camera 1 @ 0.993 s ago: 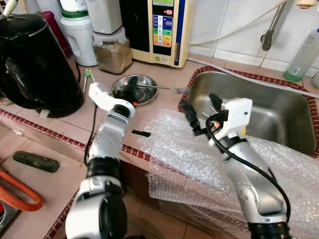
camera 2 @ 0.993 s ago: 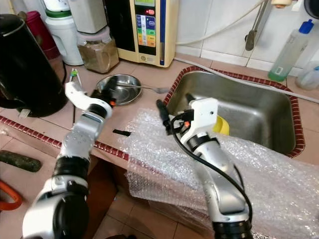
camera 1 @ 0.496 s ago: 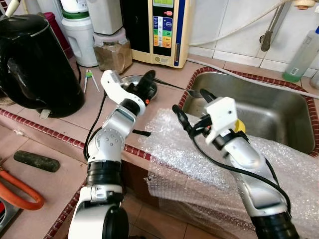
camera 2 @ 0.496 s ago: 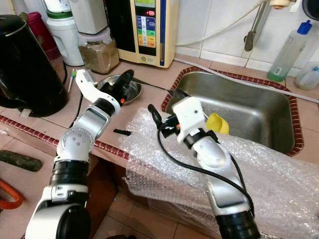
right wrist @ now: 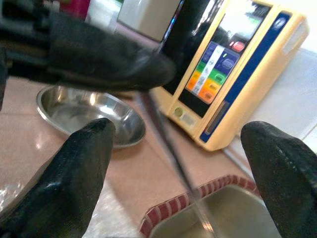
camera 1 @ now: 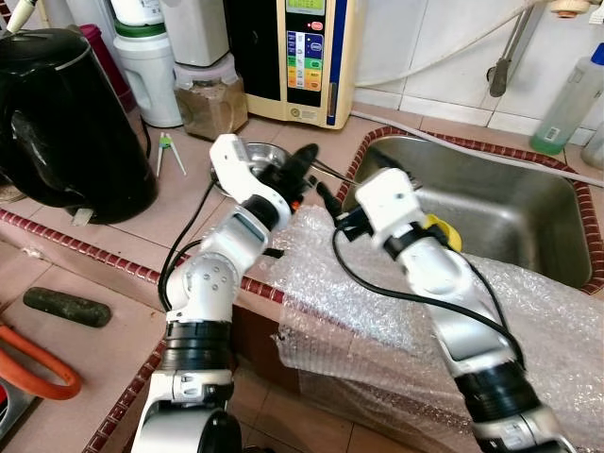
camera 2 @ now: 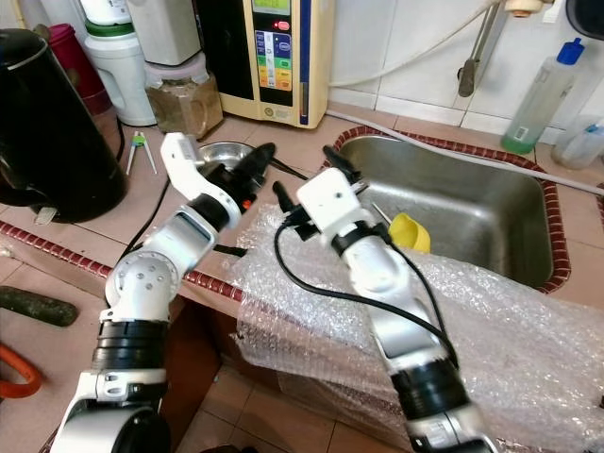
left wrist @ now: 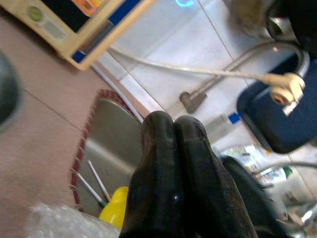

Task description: Kitchen organization

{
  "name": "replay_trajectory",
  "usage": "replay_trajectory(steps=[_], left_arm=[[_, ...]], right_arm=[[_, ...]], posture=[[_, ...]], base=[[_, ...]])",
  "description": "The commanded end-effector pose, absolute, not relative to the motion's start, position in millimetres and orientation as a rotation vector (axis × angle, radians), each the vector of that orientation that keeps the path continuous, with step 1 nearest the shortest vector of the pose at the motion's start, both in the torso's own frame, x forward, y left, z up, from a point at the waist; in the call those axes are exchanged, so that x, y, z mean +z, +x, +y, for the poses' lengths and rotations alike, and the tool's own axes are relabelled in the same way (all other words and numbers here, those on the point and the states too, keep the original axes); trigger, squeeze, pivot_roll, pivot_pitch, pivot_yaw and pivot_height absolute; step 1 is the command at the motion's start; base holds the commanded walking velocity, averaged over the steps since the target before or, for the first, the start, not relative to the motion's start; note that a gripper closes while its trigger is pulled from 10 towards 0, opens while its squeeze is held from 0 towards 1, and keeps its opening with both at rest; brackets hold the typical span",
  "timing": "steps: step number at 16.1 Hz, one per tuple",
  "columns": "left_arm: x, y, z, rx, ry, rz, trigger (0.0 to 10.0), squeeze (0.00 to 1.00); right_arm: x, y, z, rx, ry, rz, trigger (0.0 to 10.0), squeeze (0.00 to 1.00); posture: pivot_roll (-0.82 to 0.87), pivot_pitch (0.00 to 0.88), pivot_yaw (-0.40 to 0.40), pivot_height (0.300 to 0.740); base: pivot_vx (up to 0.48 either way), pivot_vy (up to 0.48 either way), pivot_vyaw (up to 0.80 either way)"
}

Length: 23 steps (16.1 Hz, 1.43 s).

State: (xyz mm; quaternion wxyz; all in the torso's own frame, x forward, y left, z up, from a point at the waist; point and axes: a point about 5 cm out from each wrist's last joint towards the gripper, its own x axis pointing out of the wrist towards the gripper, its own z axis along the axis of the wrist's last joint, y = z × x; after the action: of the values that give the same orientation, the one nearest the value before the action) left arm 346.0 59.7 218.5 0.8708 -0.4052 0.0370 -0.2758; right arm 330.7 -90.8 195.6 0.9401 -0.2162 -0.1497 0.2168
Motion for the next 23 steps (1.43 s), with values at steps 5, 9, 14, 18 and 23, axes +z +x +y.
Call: replay_trajectory(steps=[5,9,14,18,23], left_arm=[[221,334,42,-0.616,-0.898,0.087,0.0,0.0],[219,334,44,-0.607,-0.898,0.097,0.0,0.0],[218,333,41,-0.613,-0.899,0.105,0.0,0.0],[218,332,41,-0.612,-0.901,0.107,0.0,0.0],[218,331,40,-0.617,-0.901,0.111,0.0,0.0]], right_arm=[[187,344,-93,0.393,-0.515,-0.251,0.0,0.0],[188,351,-113,0.298,-0.536,-0.228,0.0,0.0],[184,350,-114,0.297,-0.498,-0.206,0.0,0.0],[178,350,-105,0.354,-0.493,-0.187,0.0,0.0],[173,349,-104,0.366,-0.492,-0.166,0.0,0.0]], posture=[[0.02,0.078,0.039,0.74],[0.02,0.079,0.039,0.74],[0.01,0.077,0.043,0.74],[0.01,0.076,0.042,0.74],[0.02,0.077,0.042,0.74]], base=[[0.0,0.0,0.0],[0.0,0.0,0.0],[0.0,0.0,0.0],[0.0,0.0,0.0],[0.0,0.0,0.0]])
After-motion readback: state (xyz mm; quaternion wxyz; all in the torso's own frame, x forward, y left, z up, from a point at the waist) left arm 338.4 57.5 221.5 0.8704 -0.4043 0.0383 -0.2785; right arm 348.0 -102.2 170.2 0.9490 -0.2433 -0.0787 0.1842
